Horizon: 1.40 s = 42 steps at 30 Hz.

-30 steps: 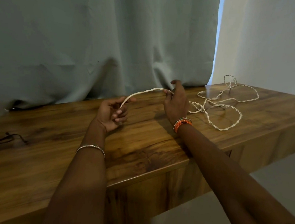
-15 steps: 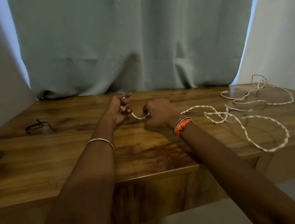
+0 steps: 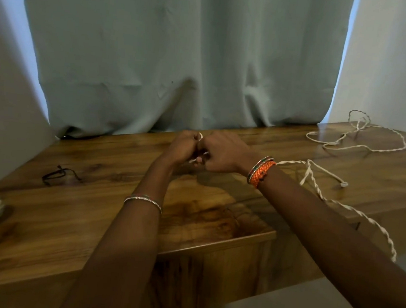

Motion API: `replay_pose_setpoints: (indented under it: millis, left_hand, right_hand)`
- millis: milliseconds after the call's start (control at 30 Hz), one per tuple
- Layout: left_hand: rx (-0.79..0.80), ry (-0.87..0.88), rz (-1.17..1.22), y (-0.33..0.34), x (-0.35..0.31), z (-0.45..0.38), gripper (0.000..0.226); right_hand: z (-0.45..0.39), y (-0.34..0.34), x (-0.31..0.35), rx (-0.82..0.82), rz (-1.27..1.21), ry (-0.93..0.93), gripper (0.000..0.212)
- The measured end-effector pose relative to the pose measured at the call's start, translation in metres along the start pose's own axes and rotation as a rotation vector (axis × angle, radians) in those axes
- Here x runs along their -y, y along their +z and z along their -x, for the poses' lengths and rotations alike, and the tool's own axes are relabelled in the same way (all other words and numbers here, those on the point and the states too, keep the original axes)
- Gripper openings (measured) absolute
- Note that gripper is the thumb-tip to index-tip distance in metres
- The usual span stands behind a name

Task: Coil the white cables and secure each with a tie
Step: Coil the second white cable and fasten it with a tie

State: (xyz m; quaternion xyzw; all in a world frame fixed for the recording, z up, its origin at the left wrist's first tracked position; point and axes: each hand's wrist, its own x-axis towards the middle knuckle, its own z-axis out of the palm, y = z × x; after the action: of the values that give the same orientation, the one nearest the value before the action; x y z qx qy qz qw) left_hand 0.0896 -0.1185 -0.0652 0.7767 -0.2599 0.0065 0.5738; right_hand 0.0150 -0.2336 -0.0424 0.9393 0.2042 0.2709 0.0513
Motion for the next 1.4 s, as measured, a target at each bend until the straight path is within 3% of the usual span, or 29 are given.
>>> replay_pose_setpoints:
  millis: [167, 267, 333, 367, 433, 600, 733, 867, 1067, 1200, 1267, 1333, 1400]
  left_hand:
    - [0.088, 0.008, -0.339, -0.018, -0.012, 0.007, 0.025]
    - [0.32, -0.2, -0.029, -0.029, -0.02, 0.014, 0.034]
    - [0.464, -0.277, 0.272, -0.038, -0.02, 0.016, 0.036]
    - [0.501, -0.275, 0.374, -0.041, -0.021, 0.019, 0.036]
    - [0.54, -0.271, 0.505, -0.047, -0.026, 0.024, 0.035]
    - [0.648, -0.208, 0.735, -0.046, -0.027, 0.032, 0.042]
    - [0.531, -0.109, 0.839, -0.054, -0.02, 0.029, 0.045]
    - [0.359, -0.024, 0.936, -0.067, -0.007, 0.022, 0.026]
    - [0.062, -0.046, 0.766, -0.069, 0.016, 0.012, 0.03]
    - [0.075, -0.103, 0.794, -0.067, 0.011, 0.015, 0.033]
    - [0.079, -0.115, 0.769, -0.059, 0.007, 0.017, 0.033]
    - [0.05, -0.116, 0.736, -0.051, 0.003, 0.016, 0.033]
    - [0.01, -0.1, 0.679, -0.046, -0.001, 0.014, 0.033]
  right_hand:
    - [-0.001, -0.001, -0.032, -0.097, 0.164, -0.047, 0.033]
    - [-0.004, 0.008, -0.047, -0.224, 0.182, -0.107, 0.036]
    - [-0.007, 0.015, -0.053, -0.291, 0.179, -0.1, 0.02]
    - [-0.011, 0.018, -0.055, -0.328, 0.188, -0.074, 0.008]
    - [-0.02, 0.025, -0.058, -0.417, 0.171, 0.004, 0.016]
    - [-0.039, 0.056, -0.043, -0.557, 0.005, 0.121, 0.008]
    - [-0.045, 0.073, -0.032, -0.53, -0.146, 0.203, 0.004]
    - [-0.034, 0.08, -0.048, -0.391, -0.213, 0.379, 0.011]
    - [-0.036, 0.078, -0.048, -0.235, -0.098, 0.463, 0.017]
    - [-0.041, 0.078, -0.032, -0.063, 0.111, 0.544, 0.028]
    - [-0.043, 0.077, -0.022, -0.012, 0.212, 0.582, 0.045]
    - [-0.048, 0.073, -0.008, -0.14, 0.111, 0.592, 0.059]
    - [-0.054, 0.062, 0.01, -0.361, -0.188, 0.539, 0.059]
